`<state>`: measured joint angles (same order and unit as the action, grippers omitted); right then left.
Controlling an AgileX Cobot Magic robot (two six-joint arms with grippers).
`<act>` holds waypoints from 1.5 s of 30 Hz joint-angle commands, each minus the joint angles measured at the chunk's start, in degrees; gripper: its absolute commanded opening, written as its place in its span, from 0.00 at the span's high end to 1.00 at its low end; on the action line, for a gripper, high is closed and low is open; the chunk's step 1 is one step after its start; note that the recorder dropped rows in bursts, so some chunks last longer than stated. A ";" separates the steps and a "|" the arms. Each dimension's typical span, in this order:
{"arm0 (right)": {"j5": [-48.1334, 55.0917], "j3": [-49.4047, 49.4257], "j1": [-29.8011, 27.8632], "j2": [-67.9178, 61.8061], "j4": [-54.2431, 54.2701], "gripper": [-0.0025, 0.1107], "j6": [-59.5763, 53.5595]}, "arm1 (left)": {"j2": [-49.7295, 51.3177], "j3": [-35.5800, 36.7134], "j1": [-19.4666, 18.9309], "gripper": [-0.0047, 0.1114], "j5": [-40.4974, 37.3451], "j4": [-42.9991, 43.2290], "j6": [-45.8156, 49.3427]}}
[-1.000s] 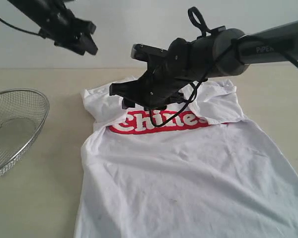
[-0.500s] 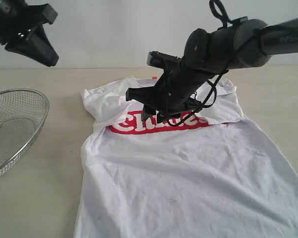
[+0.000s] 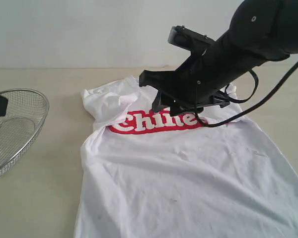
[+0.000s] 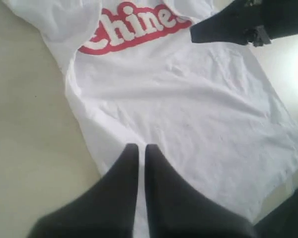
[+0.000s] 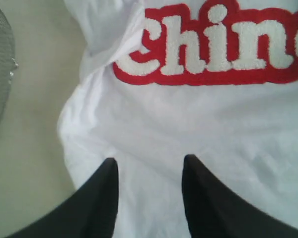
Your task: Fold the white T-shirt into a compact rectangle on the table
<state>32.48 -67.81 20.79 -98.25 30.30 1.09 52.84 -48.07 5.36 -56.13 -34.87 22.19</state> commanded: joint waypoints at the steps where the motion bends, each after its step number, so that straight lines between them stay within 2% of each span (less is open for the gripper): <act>1: -6.58 0.23 0.86 -2.12 14.81 0.66 -8.63 | -8.30 8.76 -0.09 0.92 4.33 -7.61 6.18; 4: -8.91 -1.38 1.09 -6.56 23.10 0.66 -14.51 | -12.94 13.04 -0.09 0.92 6.88 -10.72 9.20; 10: -12.23 -8.54 1.09 -16.97 23.57 0.66 -14.65 | -20.87 18.81 -0.09 0.92 10.34 -11.34 11.04; 16: -10.19 -16.89 1.09 -23.47 24.39 0.66 -14.53 | -26.06 22.38 -0.09 0.92 12.82 -10.70 11.04; 24: -11.12 -21.07 1.09 -26.12 25.71 0.66 -14.53 | -27.09 22.86 -0.09 0.92 13.43 -10.70 11.04; 45: -14.09 -21.44 1.73 -29.96 25.94 0.66 -14.51 | -27.09 22.86 -0.09 0.92 13.79 -10.58 11.04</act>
<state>19.41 -88.95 22.40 -127.64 56.12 -12.92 26.22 -25.56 5.36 -42.94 -45.27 32.98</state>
